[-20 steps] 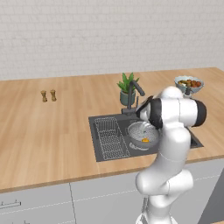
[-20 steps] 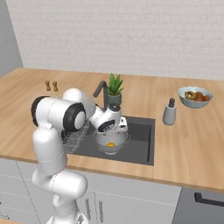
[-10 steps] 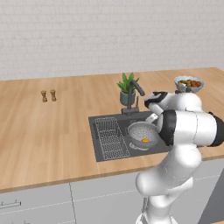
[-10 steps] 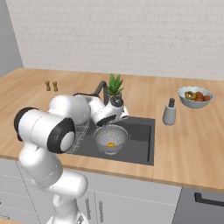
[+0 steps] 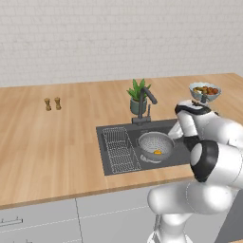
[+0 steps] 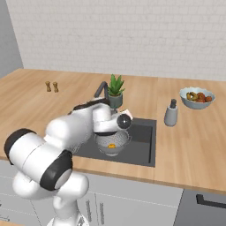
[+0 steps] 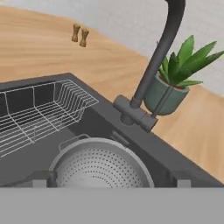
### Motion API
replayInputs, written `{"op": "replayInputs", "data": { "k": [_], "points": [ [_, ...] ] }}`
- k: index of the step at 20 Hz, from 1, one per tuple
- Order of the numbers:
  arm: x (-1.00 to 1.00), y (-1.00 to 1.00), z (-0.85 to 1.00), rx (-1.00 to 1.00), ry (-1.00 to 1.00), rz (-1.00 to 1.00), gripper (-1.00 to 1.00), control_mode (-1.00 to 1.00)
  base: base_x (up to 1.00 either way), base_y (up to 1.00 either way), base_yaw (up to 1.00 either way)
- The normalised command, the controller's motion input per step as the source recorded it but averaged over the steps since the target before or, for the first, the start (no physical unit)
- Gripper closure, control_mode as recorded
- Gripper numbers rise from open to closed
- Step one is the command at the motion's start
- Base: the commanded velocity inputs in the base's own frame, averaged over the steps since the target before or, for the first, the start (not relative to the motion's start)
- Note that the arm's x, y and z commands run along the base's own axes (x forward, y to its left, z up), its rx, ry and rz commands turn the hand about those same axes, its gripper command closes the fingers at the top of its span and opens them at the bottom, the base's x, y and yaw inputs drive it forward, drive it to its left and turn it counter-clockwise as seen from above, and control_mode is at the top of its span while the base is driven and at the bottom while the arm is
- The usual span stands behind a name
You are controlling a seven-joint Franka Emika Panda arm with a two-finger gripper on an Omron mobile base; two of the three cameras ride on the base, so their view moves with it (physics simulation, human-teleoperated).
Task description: Put the colander in the sink, put the tangerine in the colander, and turn on the sink faucet and pour water over the colander.
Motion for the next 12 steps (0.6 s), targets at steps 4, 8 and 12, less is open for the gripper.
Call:
{"op": "replayInputs", "data": {
  "k": [4, 8, 12],
  "points": [
    [0.02, -0.13, 0.12, 0.06, -0.31, 0.14, -1.00, -1.00, 0.00, 0.00, 0.00],
    [0.23, 0.00, 0.16, 0.15, -0.14, 0.02, -1.00, -1.00, 0.00, 0.00, 0.00],
    [0.14, -0.15, 0.14, 0.17, 0.00, 0.07, -1.00, -1.00, 0.00, 0.00, 0.00]
  ]
}}
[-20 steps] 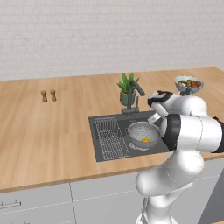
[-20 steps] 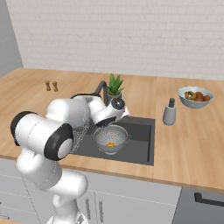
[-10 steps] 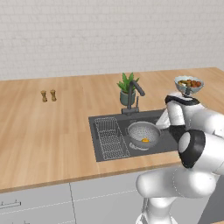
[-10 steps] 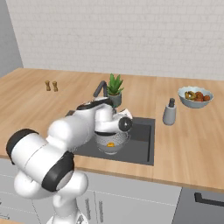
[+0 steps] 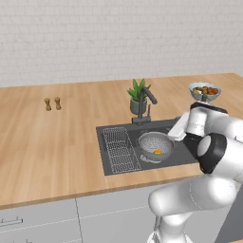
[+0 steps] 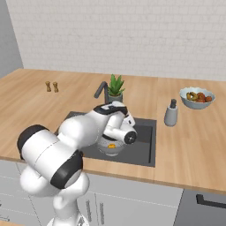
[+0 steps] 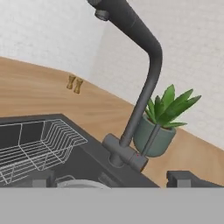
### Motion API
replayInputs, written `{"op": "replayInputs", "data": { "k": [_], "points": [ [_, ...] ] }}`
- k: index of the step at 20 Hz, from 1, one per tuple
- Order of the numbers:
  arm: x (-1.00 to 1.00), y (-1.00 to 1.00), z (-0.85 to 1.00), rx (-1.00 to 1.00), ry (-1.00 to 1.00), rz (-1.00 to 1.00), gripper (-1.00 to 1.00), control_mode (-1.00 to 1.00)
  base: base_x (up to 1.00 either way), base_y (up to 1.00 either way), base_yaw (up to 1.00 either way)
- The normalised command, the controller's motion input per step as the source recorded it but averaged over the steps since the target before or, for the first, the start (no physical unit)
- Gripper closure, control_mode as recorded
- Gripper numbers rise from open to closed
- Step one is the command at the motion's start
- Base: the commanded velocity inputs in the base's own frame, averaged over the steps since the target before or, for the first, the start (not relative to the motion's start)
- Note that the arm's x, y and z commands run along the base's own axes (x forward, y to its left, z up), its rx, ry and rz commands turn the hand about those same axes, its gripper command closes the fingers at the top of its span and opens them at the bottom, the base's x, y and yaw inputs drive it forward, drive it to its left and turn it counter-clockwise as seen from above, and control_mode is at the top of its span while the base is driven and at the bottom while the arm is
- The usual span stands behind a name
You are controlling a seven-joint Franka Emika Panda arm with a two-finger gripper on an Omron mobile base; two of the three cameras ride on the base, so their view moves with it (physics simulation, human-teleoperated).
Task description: Put the colander in the sink, put the tangerine in the colander, and turn on the sink faucet and pour water over the colander.
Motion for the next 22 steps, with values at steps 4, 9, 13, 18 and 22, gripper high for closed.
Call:
{"op": "replayInputs", "data": {
  "k": [4, 9, 13, 18, 22],
  "points": [
    [0.17, -0.01, 0.22, 0.14, 0.00, 0.03, -1.00, -1.00, 0.00, 0.00, 0.00],
    [0.12, -0.07, 0.25, 0.14, 0.00, 0.06, -1.00, -1.00, 0.00, 0.00, 0.00],
    [0.20, 0.00, 0.18, 0.10, 0.00, 0.06, -1.00, -1.00, 0.00, 0.00, 0.00],
    [0.14, 0.11, 0.00, 0.03, -0.01, 0.04, -1.00, -1.00, 0.00, 0.00, 0.00],
    [0.26, 0.10, 0.01, 0.02, 0.00, 0.00, -1.00, -1.00, 0.00, 0.00, 0.00]
  ]
}}
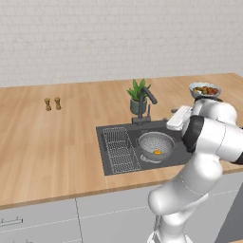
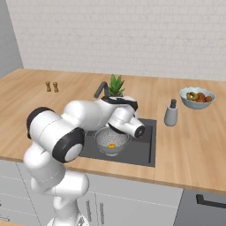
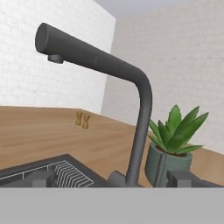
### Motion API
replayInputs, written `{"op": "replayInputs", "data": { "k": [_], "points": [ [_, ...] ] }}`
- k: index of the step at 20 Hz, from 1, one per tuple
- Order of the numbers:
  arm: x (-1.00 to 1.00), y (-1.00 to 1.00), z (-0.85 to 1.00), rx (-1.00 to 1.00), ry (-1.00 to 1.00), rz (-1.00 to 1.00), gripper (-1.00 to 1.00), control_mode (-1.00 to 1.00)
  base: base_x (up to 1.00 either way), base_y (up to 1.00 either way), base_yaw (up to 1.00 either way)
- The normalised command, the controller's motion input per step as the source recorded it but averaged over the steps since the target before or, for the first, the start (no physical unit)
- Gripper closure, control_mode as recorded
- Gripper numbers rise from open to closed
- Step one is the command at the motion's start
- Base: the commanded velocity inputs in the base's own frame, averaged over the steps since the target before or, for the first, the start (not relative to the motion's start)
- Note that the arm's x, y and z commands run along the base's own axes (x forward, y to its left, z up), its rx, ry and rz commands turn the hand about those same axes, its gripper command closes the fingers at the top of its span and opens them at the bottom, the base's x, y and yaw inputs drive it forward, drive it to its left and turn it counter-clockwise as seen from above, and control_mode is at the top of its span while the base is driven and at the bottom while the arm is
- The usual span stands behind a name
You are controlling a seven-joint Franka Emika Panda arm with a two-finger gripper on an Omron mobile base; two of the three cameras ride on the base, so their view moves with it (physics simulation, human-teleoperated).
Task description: Put the colander in the sink, put the tangerine in the colander, and turn on the sink faucet and pour water over the colander.
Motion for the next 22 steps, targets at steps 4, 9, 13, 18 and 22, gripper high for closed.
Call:
{"op": "replayInputs", "data": {
  "k": [4, 9, 13, 18, 22],
  "points": [
    [0.29, 0.07, 0.00, 0.01, 0.00, 0.00, -1.00, -1.00, 0.00, 0.00, 0.00],
    [0.31, 0.01, 0.00, 0.01, 0.00, 0.03, -1.00, -1.00, 0.00, 0.00, 0.00],
    [0.15, 0.01, -0.01, 0.02, -0.03, 0.08, -1.00, -1.00, 0.00, 0.00, 0.00],
    [0.33, 0.04, -0.03, 0.03, -0.03, 0.10, -1.00, -1.00, 0.00, 0.00, 0.00],
    [0.31, 0.01, -0.17, 0.07, 0.00, 0.13, -1.00, -1.00, 0.00, 0.00, 0.00]
  ]
}}
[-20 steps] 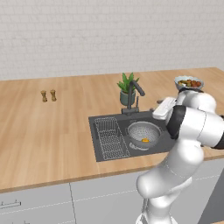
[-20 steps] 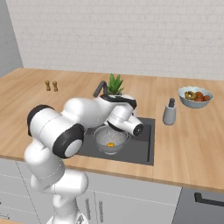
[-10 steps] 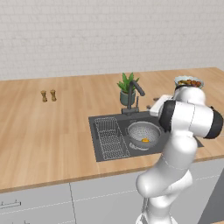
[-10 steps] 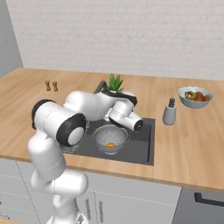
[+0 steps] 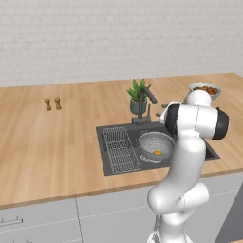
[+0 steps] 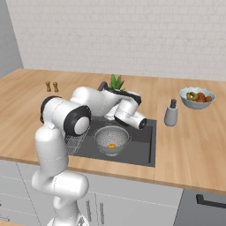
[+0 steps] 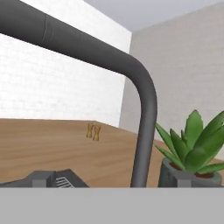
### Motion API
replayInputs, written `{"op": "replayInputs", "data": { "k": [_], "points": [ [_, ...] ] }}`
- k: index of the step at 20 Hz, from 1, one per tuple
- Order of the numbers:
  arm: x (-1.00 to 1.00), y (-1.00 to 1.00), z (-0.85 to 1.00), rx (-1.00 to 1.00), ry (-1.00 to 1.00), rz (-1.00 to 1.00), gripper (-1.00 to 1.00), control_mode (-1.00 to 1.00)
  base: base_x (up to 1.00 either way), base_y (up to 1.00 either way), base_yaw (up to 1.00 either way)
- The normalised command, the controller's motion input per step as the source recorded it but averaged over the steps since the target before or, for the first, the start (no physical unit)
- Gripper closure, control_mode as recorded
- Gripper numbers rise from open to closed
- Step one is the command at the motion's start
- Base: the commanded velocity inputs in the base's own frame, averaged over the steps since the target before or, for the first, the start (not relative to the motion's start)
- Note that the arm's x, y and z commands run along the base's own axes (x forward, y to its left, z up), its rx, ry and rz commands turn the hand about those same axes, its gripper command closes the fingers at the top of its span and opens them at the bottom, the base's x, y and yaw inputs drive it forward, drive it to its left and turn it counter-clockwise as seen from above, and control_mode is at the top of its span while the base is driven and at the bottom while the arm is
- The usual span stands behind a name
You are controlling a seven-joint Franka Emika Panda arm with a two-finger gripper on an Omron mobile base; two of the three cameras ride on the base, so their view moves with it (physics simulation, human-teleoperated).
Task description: Put the colander in the sink, put the tangerine in the colander, and turn on the sink faucet and pour water over the colander.
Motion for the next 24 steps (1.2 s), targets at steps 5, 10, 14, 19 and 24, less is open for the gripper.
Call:
{"op": "replayInputs", "data": {
  "k": [5, 10, 14, 19, 24],
  "points": [
    [0.33, 0.02, -0.15, 0.07, 0.00, 0.09, -1.00, -1.00, 0.00, 0.00, 0.00],
    [0.28, 0.00, -0.21, 0.05, -0.04, 0.07, -1.00, -1.00, 0.00, 0.00, 0.00],
    [0.24, 0.08, -0.10, 0.05, -0.04, 0.03, -1.00, -1.00, 0.00, 0.00, 0.00],
    [0.20, 0.17, -0.03, 0.01, -0.02, 0.00, -1.00, -1.00, 0.00, 0.00, 0.00],
    [0.19, 0.22, -0.05, 0.00, 0.00, 0.00, -1.00, -1.00, 0.00, 0.00, 0.00]
  ]
}}
